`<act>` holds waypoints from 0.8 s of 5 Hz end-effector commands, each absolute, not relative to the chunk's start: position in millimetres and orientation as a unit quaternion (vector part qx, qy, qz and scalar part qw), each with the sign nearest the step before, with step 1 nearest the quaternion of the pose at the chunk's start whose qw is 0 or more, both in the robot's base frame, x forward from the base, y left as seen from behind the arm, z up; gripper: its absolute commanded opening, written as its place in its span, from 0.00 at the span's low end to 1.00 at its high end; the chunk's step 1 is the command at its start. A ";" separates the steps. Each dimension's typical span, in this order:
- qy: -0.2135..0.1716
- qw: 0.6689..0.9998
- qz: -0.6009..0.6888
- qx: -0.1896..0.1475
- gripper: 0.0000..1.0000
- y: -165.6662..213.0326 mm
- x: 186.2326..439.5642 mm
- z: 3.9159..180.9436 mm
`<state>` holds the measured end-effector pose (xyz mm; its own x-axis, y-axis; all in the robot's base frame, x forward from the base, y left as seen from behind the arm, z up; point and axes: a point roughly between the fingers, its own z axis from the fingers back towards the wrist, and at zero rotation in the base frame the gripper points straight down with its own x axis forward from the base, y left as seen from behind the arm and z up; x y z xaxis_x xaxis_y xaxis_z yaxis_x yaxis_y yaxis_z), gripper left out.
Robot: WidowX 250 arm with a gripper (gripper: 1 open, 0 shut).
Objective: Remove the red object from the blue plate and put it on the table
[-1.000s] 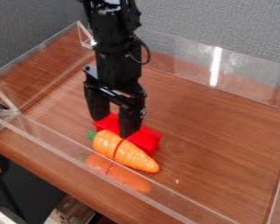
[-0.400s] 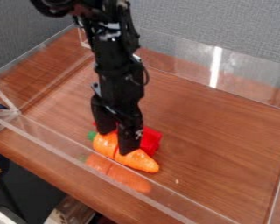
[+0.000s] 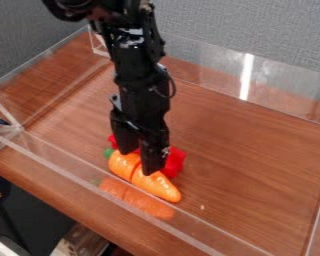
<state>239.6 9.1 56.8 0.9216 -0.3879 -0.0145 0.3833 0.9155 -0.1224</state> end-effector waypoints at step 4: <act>-0.005 0.985 -0.155 -0.074 1.00 21.2 257.3 71.4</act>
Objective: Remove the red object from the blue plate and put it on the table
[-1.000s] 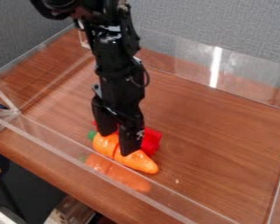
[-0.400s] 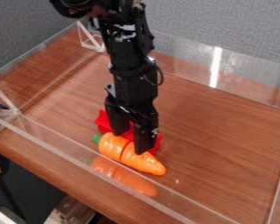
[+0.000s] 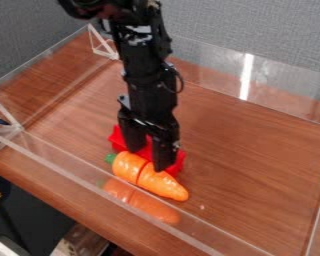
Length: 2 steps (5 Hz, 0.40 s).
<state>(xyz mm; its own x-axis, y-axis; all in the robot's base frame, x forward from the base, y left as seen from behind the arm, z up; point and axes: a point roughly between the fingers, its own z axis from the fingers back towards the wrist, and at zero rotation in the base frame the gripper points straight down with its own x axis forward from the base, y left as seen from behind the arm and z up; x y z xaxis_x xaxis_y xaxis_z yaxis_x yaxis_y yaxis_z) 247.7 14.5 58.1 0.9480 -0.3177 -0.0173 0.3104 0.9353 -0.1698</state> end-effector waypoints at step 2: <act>-0.005 0.980 -0.186 -0.077 1.00 27.6 255.0 80.1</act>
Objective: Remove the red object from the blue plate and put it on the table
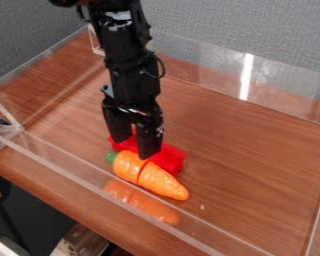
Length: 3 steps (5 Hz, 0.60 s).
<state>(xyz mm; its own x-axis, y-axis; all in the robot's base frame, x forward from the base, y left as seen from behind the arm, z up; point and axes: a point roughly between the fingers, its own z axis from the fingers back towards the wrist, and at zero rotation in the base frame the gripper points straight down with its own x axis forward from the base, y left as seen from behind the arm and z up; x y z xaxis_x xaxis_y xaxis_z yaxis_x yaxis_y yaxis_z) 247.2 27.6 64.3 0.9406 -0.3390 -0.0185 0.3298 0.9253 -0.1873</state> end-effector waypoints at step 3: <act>0.008 0.956 -0.283 -0.075 0.00 8.7 250.4 78.9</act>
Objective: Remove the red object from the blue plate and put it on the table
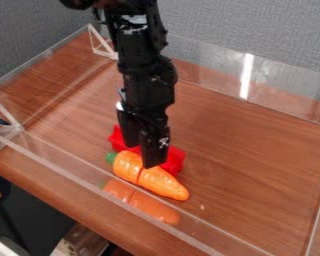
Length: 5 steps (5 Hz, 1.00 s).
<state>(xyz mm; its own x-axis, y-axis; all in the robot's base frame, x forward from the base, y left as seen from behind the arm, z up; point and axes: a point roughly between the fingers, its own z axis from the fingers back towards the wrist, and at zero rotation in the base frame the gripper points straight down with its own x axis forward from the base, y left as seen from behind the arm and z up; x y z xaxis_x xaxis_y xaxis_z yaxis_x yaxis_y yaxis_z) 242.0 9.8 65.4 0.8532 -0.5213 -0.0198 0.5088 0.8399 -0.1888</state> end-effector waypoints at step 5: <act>0.032 0.925 -0.372 -0.078 0.00 8.4 261.7 48.6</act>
